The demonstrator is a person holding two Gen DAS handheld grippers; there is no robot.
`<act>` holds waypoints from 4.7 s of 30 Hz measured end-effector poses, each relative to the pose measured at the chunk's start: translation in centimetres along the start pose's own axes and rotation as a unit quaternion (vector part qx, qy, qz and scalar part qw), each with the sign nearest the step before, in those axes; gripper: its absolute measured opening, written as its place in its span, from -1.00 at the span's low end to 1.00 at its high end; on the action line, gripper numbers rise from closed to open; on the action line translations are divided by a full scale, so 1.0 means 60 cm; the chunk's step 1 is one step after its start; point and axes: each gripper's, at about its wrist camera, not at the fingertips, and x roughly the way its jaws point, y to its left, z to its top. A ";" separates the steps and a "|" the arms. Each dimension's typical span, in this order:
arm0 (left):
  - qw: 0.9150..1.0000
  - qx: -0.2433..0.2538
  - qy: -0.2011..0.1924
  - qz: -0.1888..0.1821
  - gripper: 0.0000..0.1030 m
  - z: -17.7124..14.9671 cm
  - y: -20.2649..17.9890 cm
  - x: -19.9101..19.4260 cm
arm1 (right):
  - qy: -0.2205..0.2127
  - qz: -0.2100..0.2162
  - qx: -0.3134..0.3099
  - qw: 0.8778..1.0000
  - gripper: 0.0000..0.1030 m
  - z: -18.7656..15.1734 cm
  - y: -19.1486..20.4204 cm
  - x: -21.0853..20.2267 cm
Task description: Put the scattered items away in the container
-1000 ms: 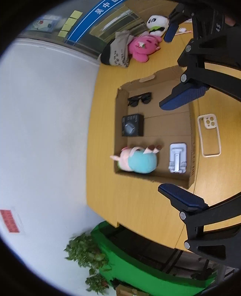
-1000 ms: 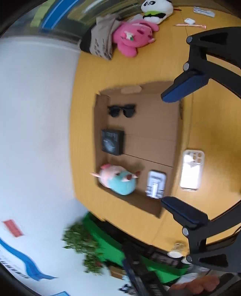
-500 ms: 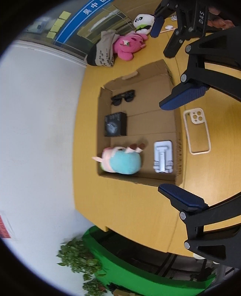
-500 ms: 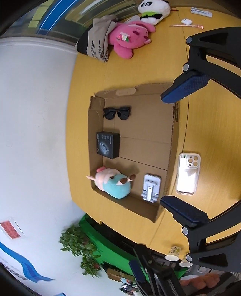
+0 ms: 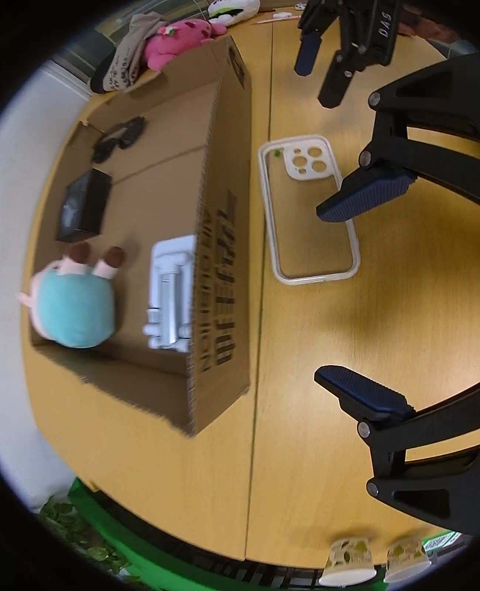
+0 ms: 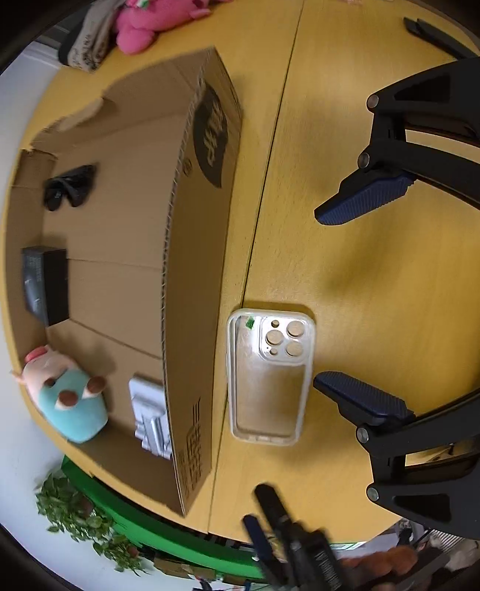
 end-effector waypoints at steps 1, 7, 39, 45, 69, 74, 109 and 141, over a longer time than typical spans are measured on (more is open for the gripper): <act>1.000 -0.004 0.008 -0.003 0.54 0.000 0.002 0.014 | 0.002 -0.005 0.000 1.000 0.65 0.005 -0.001 0.008; 0.999 -0.031 0.025 -0.029 0.23 0.001 0.011 0.068 | 0.005 -0.017 -0.036 0.999 0.63 0.015 0.019 0.054; 0.996 0.030 -0.084 -0.031 -0.93 0.036 -0.056 -0.174 | -0.134 0.037 -0.037 0.990 -0.85 0.010 0.039 -0.200; 0.982 0.058 -0.171 -0.053 -0.93 0.143 -0.107 -0.295 | -0.217 0.032 -0.012 0.976 -0.86 0.076 0.017 -0.326; 0.997 0.066 -0.022 -0.040 -0.93 0.345 -0.167 -0.002 | -0.106 0.010 0.015 0.994 -0.87 0.289 -0.104 -0.097; 0.998 0.058 0.024 -0.021 -0.93 0.357 -0.157 0.093 | -0.039 0.015 0.011 0.999 -0.86 0.315 -0.118 0.014; 0.989 -0.013 -0.147 0.033 -0.16 0.114 -0.030 -0.276 | -0.107 -0.031 0.026 0.993 -0.27 0.096 -0.050 -0.213; 0.984 0.015 -0.170 0.055 0.68 0.127 -0.050 -0.278 | -0.121 -0.084 -0.031 0.989 0.98 0.085 0.002 -0.231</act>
